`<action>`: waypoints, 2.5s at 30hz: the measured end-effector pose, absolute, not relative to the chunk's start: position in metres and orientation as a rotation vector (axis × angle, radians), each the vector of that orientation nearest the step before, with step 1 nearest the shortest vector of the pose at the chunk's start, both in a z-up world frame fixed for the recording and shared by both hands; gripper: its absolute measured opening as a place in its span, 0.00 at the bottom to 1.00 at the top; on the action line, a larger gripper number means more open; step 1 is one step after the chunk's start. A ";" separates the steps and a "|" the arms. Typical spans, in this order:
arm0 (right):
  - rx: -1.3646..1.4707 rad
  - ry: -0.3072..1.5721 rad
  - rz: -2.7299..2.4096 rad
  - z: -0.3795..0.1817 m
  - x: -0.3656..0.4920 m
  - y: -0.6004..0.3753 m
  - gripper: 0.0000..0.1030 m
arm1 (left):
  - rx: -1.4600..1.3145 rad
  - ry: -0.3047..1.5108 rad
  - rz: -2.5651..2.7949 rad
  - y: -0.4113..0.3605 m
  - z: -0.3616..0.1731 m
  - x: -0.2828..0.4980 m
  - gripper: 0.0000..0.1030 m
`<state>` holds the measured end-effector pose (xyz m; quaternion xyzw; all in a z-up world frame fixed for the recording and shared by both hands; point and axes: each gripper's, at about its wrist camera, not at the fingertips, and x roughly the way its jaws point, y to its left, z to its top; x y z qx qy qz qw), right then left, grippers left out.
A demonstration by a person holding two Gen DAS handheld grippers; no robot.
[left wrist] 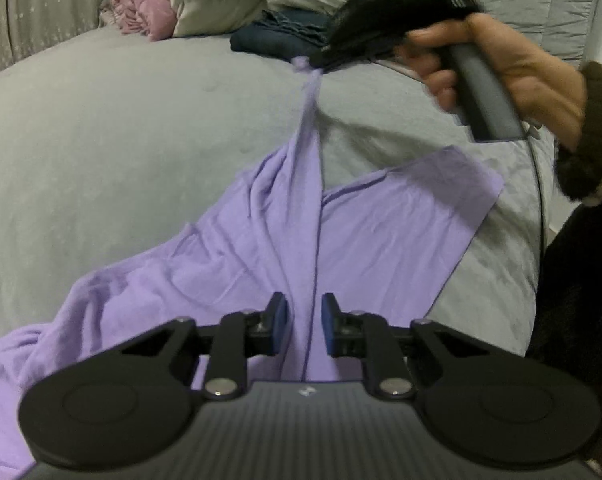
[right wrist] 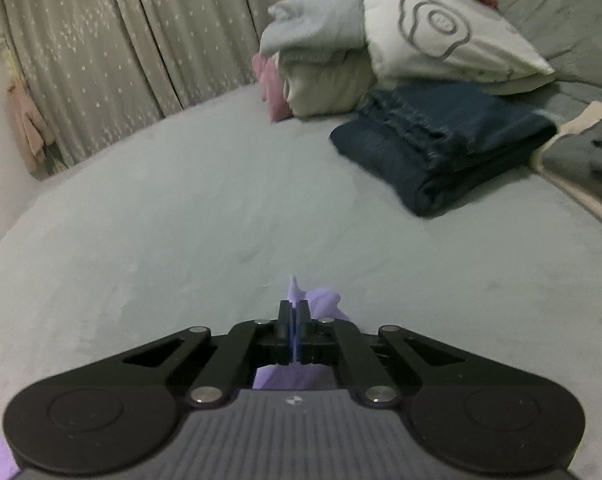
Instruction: Fold clothes
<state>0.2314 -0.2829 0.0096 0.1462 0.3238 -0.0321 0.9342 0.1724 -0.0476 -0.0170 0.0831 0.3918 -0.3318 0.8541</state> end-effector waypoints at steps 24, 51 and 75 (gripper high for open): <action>0.381 0.795 -0.088 -0.044 0.205 -0.378 0.30 | 0.365 0.731 -0.710 -0.101 -0.037 0.169 0.27; 0.093 0.650 -0.016 0.020 0.181 -0.318 0.00 | 0.213 0.689 -0.877 -0.074 -0.013 0.159 0.00; -0.077 0.759 -0.194 0.034 0.108 -0.315 0.00 | 0.245 0.684 -0.994 -0.074 -0.005 0.135 0.00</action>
